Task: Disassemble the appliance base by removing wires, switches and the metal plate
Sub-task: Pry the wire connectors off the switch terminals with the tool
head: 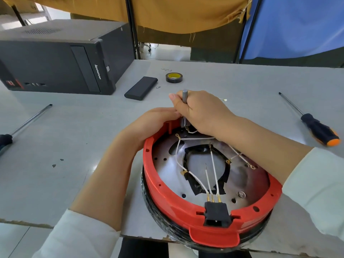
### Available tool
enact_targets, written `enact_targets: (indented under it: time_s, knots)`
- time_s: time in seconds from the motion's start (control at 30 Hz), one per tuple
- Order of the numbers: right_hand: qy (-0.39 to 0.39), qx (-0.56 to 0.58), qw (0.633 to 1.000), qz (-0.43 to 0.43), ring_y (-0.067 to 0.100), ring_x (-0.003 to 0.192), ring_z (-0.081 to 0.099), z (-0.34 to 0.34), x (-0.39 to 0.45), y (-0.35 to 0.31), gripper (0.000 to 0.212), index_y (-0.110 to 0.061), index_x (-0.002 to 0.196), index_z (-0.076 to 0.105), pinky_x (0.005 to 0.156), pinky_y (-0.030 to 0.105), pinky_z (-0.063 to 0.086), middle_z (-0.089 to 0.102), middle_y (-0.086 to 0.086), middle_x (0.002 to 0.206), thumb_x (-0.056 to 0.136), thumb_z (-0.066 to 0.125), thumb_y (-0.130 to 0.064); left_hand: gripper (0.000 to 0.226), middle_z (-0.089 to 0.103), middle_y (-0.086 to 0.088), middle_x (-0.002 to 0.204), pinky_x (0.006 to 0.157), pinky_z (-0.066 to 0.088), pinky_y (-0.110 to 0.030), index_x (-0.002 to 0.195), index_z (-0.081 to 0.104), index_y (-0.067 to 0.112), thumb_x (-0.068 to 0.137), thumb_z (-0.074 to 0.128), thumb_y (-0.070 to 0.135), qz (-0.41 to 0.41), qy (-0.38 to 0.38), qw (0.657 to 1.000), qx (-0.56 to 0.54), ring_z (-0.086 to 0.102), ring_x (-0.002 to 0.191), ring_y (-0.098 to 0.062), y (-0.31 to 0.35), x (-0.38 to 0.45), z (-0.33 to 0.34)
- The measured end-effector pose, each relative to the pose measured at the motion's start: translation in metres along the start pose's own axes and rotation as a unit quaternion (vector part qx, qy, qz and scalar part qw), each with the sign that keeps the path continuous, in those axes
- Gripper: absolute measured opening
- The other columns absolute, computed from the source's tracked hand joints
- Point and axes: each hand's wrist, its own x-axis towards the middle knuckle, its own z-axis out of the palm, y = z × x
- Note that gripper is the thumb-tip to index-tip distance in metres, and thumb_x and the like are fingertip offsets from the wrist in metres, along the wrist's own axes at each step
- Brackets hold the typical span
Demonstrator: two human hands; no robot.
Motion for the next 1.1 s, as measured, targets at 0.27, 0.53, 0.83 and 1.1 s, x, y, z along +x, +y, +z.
enact_targets:
  time_s: [0.27, 0.53, 0.83, 1.1]
  knots:
    - [-0.035, -0.002, 0.999, 0.019, 0.018, 0.061, 0.045, -0.001, 0.009, -0.006, 0.046, -0.019, 0.063, 0.037, 0.058, 0.032, 0.027, 0.047, 0.0, 0.059, 0.1, 0.028, -0.044, 0.027, 0.072, -0.015, 0.098, 0.082, 0.056, -0.034, 0.095, 0.071, 0.006, 0.095, 0.044, 0.011, -0.008, 0.015, 0.999, 0.027, 0.069, 0.091, -0.026, 0.001, -0.001, 0.0]
    - [0.009, 0.038, 0.999, 0.036, 0.02, 0.059, 0.044, 0.002, 0.006, -0.002, 0.047, -0.019, 0.061, 0.035, 0.058, 0.032, 0.028, 0.044, -0.002, 0.057, 0.1, 0.029, -0.045, 0.028, 0.072, -0.01, 0.105, 0.089, 0.052, -0.035, 0.105, 0.069, 0.012, 0.098, 0.042, 0.015, -0.013, -0.002, 0.999, 0.038, 0.068, 0.1, -0.024, 0.002, -0.003, 0.0]
    - [0.024, -0.092, 0.991, -0.09, 0.028, 0.06, 0.044, 0.003, -0.003, -0.003, 0.031, -0.022, 0.078, 0.031, 0.055, 0.033, 0.021, 0.046, 0.001, 0.056, 0.099, 0.027, -0.044, 0.025, 0.074, -0.007, 0.09, 0.07, 0.057, -0.022, 0.083, 0.075, 0.013, 0.092, 0.052, 0.019, -0.009, 0.048, 0.994, 0.094, 0.071, 0.083, -0.017, 0.003, -0.002, -0.001]
    - [0.014, -0.017, 1.0, 0.015, 0.015, 0.058, 0.045, 0.006, 0.005, -0.001, 0.045, -0.019, 0.068, 0.044, 0.054, 0.032, 0.027, 0.05, 0.0, 0.058, 0.099, 0.027, -0.047, 0.032, 0.073, -0.012, 0.098, 0.082, 0.056, -0.03, 0.085, 0.076, 0.014, 0.095, 0.045, 0.013, -0.014, 0.024, 0.998, 0.057, 0.069, 0.094, -0.024, 0.001, -0.001, -0.002]
